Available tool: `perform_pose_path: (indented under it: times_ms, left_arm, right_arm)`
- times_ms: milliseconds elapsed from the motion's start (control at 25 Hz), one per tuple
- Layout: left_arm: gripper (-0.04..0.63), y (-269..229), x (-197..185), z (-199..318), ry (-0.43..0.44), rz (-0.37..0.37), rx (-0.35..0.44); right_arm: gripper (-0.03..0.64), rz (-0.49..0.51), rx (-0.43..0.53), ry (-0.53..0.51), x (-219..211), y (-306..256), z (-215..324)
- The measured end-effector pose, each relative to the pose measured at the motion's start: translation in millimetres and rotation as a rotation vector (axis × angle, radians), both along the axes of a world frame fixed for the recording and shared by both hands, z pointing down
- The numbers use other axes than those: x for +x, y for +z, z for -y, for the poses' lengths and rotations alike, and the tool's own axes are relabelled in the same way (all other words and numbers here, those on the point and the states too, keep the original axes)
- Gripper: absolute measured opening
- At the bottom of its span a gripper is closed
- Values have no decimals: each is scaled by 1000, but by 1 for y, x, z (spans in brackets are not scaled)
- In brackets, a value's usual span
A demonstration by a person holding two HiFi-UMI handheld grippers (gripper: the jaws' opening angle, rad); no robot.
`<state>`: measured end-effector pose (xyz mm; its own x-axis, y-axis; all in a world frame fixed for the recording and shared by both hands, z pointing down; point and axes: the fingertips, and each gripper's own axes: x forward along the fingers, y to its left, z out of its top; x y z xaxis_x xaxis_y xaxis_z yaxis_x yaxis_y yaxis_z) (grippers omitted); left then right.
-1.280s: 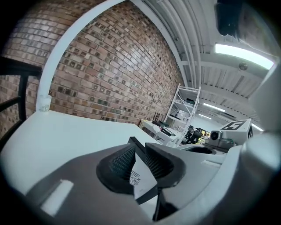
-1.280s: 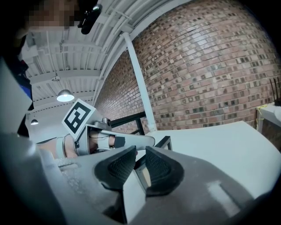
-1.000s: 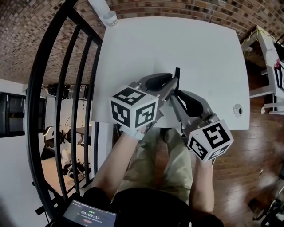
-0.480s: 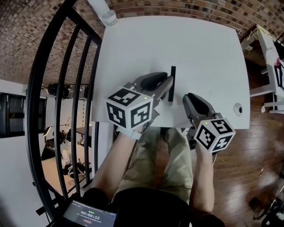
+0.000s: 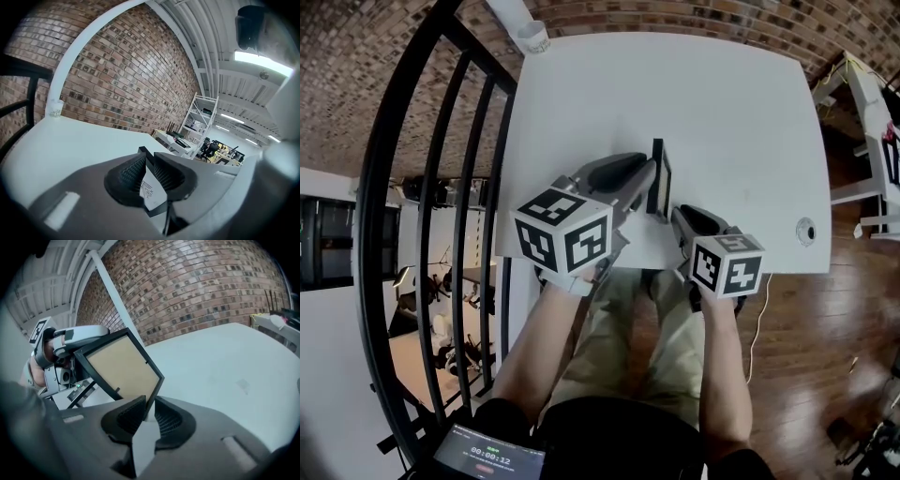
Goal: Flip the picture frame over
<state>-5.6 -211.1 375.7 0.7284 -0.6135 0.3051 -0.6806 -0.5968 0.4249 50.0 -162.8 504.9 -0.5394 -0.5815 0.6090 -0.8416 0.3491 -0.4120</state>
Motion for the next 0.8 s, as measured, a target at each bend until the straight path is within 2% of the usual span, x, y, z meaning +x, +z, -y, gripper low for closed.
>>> perform_pose_path:
  times_ms: [400, 520, 800]
  left_arm:
    - [25, 6, -16, -3, -20, -17, -16]
    - [12, 12, -24, -3, -36, -50, -37]
    - [5, 30, -49, -3, -97, -72, -65]
  right_arm:
    - [51, -55, -37, -33, -10, 14, 4]
    - [34, -91, -43, -49, -11, 17, 3]
    - [35, -71, -48, -54, -9, 16, 4]
